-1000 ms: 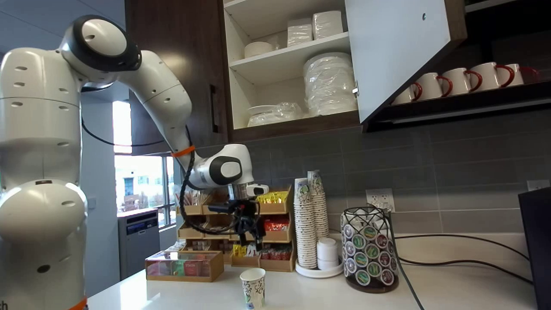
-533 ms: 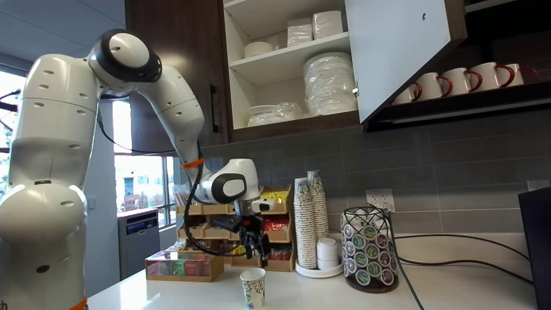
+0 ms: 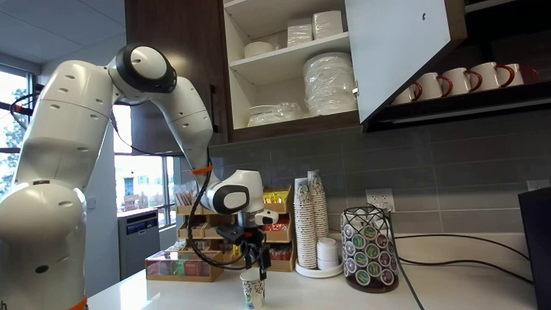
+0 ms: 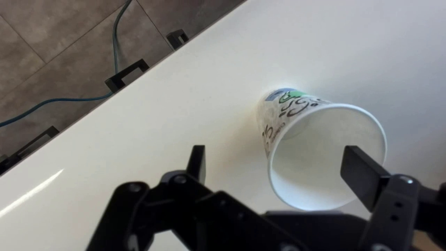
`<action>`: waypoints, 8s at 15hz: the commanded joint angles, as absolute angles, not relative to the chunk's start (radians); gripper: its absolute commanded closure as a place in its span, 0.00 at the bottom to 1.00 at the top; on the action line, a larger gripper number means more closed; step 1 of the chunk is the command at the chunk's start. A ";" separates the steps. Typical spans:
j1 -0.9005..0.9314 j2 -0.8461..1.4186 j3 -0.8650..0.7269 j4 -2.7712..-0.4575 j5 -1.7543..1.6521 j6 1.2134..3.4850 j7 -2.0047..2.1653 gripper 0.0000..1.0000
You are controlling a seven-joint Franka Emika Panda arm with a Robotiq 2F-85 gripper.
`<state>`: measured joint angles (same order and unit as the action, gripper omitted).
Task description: Put paper cup in the bottom shelf of top cabinet
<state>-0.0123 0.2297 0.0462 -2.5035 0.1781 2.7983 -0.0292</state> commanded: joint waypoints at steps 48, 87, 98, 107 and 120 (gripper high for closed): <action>-0.039 -0.422 0.015 -2.296 0.008 2.127 -0.026 0.99; -0.045 0.007 -0.069 -1.221 0.101 1.916 -0.061 0.99; -0.053 0.130 -0.066 -1.076 0.170 1.812 -0.041 0.99; -0.058 0.191 -0.064 -0.995 0.185 1.784 -0.034 0.99; -0.065 0.265 -0.062 -0.897 0.191 1.760 -0.041 0.38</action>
<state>-0.0559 0.2234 -0.0634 -0.9611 0.1684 1.7798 -0.0434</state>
